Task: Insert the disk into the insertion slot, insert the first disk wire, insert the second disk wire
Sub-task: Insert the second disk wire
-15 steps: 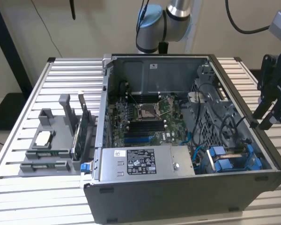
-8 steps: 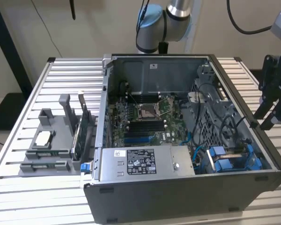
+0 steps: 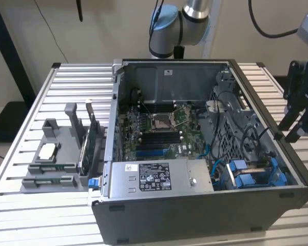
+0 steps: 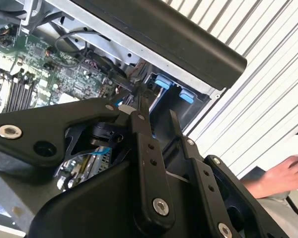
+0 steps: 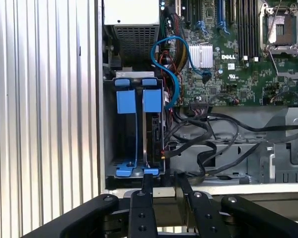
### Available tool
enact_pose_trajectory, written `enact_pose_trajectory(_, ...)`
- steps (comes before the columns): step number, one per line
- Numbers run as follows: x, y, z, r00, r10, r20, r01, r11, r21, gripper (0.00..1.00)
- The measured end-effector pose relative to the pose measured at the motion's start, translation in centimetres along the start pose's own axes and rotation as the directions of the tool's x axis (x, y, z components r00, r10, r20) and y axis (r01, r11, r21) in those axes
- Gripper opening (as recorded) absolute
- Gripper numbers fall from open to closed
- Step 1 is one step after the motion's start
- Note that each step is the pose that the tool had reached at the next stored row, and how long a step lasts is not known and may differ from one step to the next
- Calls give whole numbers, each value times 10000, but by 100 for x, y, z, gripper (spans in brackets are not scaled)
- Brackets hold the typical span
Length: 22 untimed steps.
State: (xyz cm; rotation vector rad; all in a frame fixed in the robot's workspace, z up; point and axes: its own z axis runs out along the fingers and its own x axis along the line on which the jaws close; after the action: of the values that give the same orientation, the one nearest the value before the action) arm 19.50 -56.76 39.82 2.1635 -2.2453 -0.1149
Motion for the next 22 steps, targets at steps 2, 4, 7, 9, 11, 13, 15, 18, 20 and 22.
enact_pose_trajectory(2, 0, -1, 12, 10000, 0, -2, 0, 10000, 0, 33)
enact_pose_trajectory(4, 0, -1, 25, 10000, 1, -6, -1, 10000, -9, 33)
enact_pose_trajectory(7, 1, -3, 47, 10000, 4, -26, -4, 10000, -49, 33)
enact_pose_trajectory(9, 1, -4, 60, 10000, 5, -33, -6, 10000, -77, 33)
enact_pose_trajectory(11, 1, -4, 70, 10000, 6, -34, -7, 9999, -100, 33)
enact_pose_trajectory(13, 1, -5, 79, 10000, 7, -35, -7, 9999, -120, 33)
enact_pose_trajectory(15, 2, -6, 84, 10000, 7, -36, -8, 9999, -133, 33)
enact_pose_trajectory(18, 2, -7, 87, 10000, 7, -36, -8, 9999, -140, 33)
enact_pose_trajectory(20, 1, -11, 88, 10000, 6, -35, -7, 9999, -144, 33)
enact_pose_trajectory(22, 1, -29, 88, 10000, 6, -10, -6, 9999, -157, 33)
